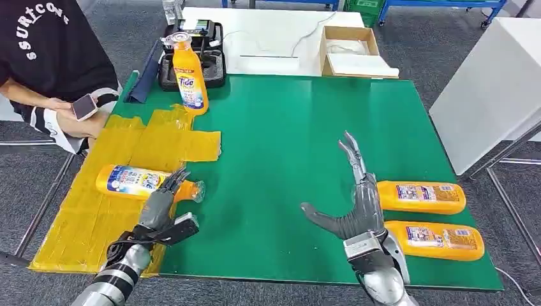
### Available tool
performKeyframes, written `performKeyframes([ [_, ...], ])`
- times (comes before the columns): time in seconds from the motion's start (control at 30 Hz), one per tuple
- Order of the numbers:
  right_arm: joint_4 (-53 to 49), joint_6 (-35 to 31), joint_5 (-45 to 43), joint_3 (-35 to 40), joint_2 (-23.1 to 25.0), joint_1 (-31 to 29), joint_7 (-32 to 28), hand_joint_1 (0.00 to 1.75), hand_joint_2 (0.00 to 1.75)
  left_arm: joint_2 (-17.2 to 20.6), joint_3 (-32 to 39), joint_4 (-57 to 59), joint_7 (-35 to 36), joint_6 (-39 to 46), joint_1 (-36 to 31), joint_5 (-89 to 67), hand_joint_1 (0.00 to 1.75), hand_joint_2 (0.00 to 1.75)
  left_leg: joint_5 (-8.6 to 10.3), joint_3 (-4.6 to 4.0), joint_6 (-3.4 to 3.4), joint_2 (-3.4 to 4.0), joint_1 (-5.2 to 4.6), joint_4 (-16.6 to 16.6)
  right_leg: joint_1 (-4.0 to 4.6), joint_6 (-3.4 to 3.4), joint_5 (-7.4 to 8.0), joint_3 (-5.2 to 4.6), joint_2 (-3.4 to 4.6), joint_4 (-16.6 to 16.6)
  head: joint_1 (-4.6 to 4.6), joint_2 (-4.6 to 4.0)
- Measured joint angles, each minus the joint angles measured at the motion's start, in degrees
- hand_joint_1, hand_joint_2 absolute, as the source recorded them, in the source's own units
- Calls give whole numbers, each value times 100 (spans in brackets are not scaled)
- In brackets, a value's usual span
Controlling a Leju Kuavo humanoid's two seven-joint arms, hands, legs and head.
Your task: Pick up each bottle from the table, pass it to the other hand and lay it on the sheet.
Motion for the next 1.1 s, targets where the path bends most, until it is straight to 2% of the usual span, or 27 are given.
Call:
performKeyframes([
  [0.13,4,-26,52,-46,-13,2,0,0,175,-46,13,-299,-307,130,227,380,0,175,0,-2,0,2,0,0,1,0,0,-6,2,0,2,0],
  [0.23,4,-87,142,-66,-41,4,7,0,175,-129,11,-799,-764,1030,578,625,0,175,0,-15,0,7,1,1,0,0,0,-23,4,0,0,0],
  [0.43,4,-131,179,-74,-87,5,31,0,175,-227,-9,-1671,-865,1396,966,930,0,175,-1,-31,0,6,1,2,0,0,0,-37,4,0,0,0],
  [0.6,0,-306,639,-72,-160,-2,258,0,175,-474,177,-3322,-890,1462,1419,1336,0,175,-1,-41,1,5,2,2,0,0,0,-43,2,0,2,0],
  [0.7,-2,-159,1286,-59,-405,-44,790,0,175,-551,293,-4353,-890,1357,1624,2258,0,175,-3,-42,1,6,1,2,1,2,1,-45,4,0,-4,0],
  [0.77,-2,18,1778,-123,-764,-41,1196,0,175,-544,363,-4871,-832,693,1756,3390,0,175,-2,-43,2,2,1,2,0,3,0,-45,0,-1,2,0],
  [0.87,17,328,2368,-470,-1327,79,1484,0,175,-470,575,-5403,-491,-1288,2014,5005,0,175,-2,-45,2,-12,-1,3,-2,4,-1,-44,-11,-2,0,0],
  [0.93,76,512,2660,-753,-1732,216,1521,0,175,-441,664,-5593,-417,-2480,2200,5497,0,175,-4,-51,5,-18,-6,3,-6,5,-2,-44,-14,-2,2,0],
  [1.1,223,789,2962,-1309,-2322,434,1532,0,175,-441,743,-5818,-306,-3253,2515,5576,0,175,-14,-47,19,-15,-21,4,-19,8,0,-49,-11,-3,-2,0],
])
